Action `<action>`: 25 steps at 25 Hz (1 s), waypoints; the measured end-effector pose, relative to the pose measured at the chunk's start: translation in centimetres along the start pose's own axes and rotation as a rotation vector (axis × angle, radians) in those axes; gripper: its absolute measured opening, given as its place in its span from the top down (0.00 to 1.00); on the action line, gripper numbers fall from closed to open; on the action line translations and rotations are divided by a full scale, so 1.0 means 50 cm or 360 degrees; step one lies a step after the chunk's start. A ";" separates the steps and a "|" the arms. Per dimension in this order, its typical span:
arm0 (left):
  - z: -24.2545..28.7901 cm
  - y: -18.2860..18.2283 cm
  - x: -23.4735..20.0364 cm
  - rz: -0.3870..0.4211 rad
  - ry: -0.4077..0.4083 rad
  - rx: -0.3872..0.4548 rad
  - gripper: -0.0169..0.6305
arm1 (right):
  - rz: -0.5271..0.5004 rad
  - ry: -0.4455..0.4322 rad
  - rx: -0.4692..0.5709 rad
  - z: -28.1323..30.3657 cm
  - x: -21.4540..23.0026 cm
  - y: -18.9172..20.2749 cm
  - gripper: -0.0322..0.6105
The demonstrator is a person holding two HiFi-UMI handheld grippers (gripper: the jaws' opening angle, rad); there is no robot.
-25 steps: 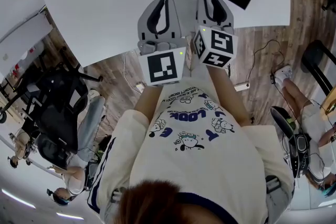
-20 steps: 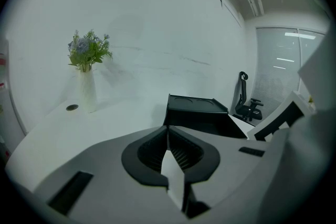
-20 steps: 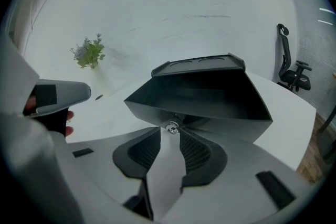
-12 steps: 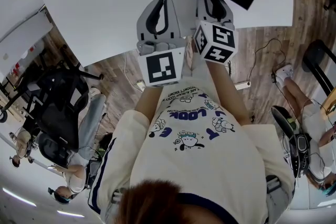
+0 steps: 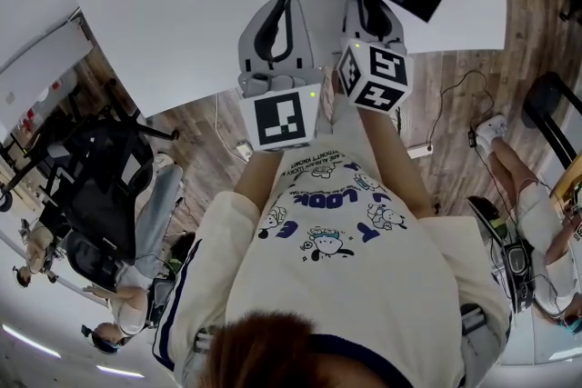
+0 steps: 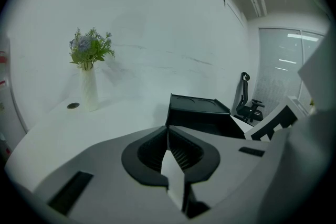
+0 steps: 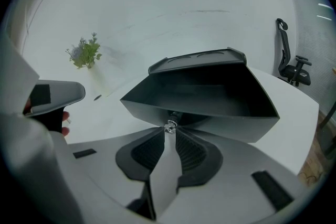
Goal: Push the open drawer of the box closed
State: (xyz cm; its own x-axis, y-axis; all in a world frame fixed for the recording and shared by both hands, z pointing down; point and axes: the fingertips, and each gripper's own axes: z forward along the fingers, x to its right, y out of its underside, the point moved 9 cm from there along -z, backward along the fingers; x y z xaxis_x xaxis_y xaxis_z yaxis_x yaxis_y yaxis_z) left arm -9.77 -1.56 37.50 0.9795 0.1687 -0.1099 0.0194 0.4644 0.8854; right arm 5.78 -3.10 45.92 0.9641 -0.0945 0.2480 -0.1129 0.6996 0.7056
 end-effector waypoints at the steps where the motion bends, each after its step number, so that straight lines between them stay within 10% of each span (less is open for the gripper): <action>1: 0.000 -0.001 0.000 -0.0003 0.0000 0.0002 0.94 | 0.0003 -0.0001 -0.0003 0.000 0.000 0.000 0.82; 25: 0.030 -0.023 0.002 -0.0012 0.0001 0.0016 0.94 | 0.0058 -0.0001 0.0006 0.023 0.020 -0.039 0.82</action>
State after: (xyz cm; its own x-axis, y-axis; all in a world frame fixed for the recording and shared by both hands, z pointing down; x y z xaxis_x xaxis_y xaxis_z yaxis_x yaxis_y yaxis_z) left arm -9.39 -3.37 37.13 0.9792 0.1657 -0.1170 0.0289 0.4567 0.8892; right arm 6.68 -5.38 45.54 0.9592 -0.0694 0.2741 -0.1490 0.7000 0.6984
